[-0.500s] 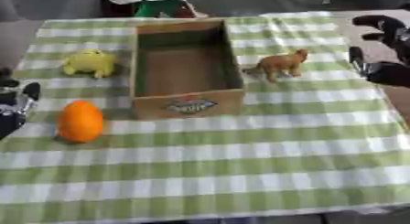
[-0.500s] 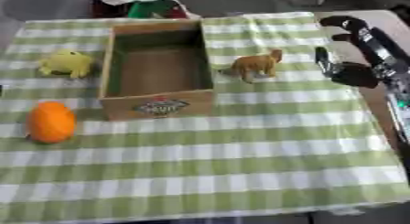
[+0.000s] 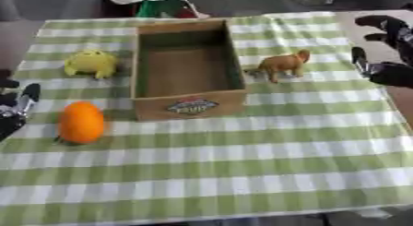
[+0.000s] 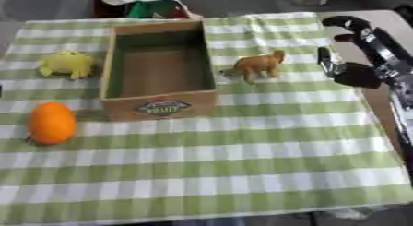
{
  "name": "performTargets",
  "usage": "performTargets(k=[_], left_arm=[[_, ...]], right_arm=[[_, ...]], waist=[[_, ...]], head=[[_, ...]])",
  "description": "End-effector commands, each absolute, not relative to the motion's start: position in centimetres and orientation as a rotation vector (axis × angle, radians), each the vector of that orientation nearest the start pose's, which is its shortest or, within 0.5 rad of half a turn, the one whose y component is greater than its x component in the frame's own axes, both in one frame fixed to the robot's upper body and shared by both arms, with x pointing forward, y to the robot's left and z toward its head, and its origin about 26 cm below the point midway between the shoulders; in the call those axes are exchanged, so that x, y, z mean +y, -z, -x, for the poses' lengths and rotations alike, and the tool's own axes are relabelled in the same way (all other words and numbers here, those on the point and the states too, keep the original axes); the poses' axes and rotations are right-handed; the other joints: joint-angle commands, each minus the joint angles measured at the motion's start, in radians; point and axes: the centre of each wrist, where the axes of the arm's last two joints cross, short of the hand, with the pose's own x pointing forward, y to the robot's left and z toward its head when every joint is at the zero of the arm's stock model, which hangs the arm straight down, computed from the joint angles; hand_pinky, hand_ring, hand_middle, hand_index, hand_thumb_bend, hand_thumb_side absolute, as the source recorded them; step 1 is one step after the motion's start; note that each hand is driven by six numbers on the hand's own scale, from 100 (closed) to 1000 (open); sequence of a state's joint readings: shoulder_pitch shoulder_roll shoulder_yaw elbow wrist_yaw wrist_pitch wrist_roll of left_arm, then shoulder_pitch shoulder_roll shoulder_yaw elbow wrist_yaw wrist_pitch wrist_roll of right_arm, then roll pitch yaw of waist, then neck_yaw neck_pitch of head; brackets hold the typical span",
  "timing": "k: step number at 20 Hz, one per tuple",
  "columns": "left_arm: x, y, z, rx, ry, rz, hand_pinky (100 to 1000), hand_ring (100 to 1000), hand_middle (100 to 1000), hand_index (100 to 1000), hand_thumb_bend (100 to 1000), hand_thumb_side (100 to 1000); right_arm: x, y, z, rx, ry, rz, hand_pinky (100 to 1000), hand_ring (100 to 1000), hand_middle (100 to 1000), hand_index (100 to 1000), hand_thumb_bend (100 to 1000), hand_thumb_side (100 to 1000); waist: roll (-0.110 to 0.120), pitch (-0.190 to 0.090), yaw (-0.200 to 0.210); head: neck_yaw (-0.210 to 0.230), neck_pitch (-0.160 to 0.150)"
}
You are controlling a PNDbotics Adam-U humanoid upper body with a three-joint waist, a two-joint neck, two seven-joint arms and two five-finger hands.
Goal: Pick up objects on the table and place them in the box.
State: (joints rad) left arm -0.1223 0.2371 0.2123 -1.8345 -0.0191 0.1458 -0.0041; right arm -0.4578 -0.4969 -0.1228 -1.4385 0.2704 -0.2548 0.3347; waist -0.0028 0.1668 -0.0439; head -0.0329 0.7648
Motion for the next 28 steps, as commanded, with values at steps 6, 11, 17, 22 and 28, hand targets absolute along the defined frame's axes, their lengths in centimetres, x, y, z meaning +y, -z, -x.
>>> performTargets(k=[6, 11, 17, 22, 28], left_arm=[[33.2, -12.7, -29.1, -1.830, 0.127, -0.380, 819, 388, 580, 732, 456, 167], [34.5, -13.2, -29.0, -1.788, 0.285, -0.460, 814, 385, 582, 737, 461, 184], [35.9, -13.1, -29.1, -1.689, 0.515, -0.512, 804, 392, 587, 744, 457, 188], [35.8, -13.3, -29.5, -1.618, 0.739, -0.485, 798, 409, 596, 755, 465, 199], [35.3, -13.6, -30.4, -1.543, 0.939, -0.442, 796, 433, 606, 768, 439, 171]], right_arm=[[-36.5, -17.6, -37.6, -1.940, -0.923, 0.511, 880, 1000, 889, 891, 100, 199], [-36.5, -17.6, -37.6, -1.937, -0.929, 0.508, 880, 1000, 886, 890, 100, 199], [-36.5, -17.6, -37.7, -1.932, -0.937, 0.506, 880, 1000, 886, 890, 100, 199], [-36.4, -17.5, -37.7, -1.931, -0.945, 0.500, 880, 1000, 886, 890, 100, 199], [-36.3, -17.5, -37.7, -1.928, -0.950, 0.496, 880, 1000, 886, 890, 100, 199]], waist=[[-0.001, -0.013, -0.001], [0.003, -0.014, -0.008], [0.008, -0.017, -0.015], [0.010, -0.022, -0.024], [0.011, -0.024, -0.029]], head=[[0.000, 0.005], [0.004, 0.005], [0.006, 0.005], [0.012, 0.005], [0.014, 0.005]])
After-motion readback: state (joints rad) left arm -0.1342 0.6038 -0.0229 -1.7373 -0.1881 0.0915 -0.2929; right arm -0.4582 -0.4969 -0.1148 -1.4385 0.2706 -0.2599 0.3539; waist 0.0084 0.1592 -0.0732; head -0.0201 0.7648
